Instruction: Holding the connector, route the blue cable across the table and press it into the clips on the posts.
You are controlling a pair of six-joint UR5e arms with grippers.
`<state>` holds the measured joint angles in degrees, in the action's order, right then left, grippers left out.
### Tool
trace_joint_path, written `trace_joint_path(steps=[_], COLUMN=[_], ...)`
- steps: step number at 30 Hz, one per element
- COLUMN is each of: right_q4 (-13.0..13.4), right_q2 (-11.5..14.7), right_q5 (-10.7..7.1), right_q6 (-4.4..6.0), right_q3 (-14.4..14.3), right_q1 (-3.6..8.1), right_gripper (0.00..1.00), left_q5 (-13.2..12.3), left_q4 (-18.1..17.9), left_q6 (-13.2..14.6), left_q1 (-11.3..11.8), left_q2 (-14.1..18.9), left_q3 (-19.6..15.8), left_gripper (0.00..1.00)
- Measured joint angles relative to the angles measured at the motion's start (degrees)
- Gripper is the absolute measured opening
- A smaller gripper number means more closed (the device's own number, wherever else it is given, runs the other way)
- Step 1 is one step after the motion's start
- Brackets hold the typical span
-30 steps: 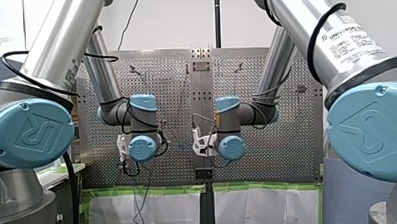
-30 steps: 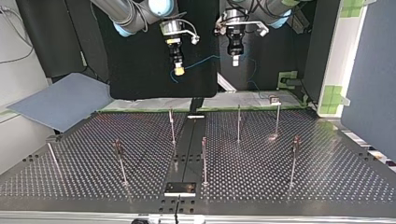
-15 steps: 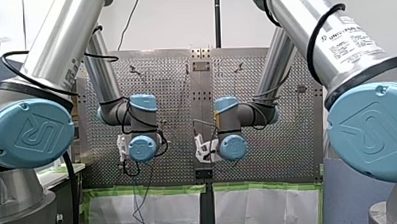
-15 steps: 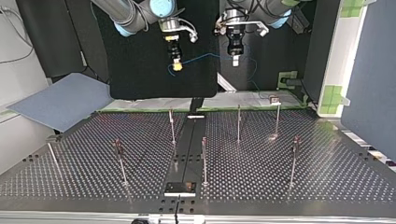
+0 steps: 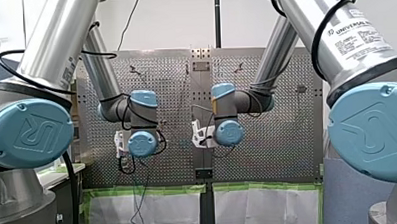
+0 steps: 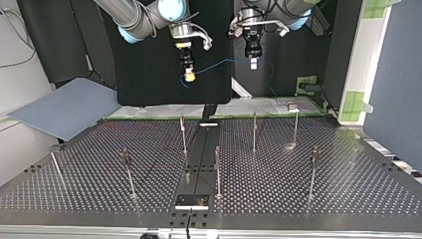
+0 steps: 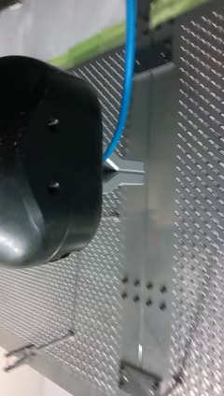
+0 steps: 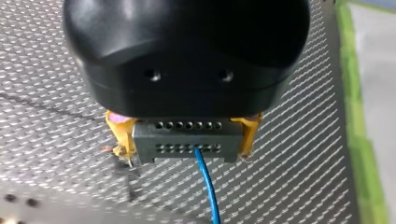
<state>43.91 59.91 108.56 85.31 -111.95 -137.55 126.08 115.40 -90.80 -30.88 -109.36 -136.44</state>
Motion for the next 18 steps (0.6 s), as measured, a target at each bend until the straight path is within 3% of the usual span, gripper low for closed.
trace_joint_path(steps=[8, 18], right_q4=[-3.34, -8.13], right_q2=[3.7, 8.48], right_q5=[-3.56, -8.39], right_q6=[0.75, 3.49], right_q3=[3.5, 8.13], right_q1=[-0.22, -0.64], right_gripper=[0.0, 0.0], left_q5=[3.41, 8.11], left_q4=[3.8, 8.5], left_q6=[-0.94, -3.33], left_q1=[3.53, 4.5], left_q2=[3.78, 8.47], left_q3=[2.96, 7.45], left_gripper=[0.01, 0.01])
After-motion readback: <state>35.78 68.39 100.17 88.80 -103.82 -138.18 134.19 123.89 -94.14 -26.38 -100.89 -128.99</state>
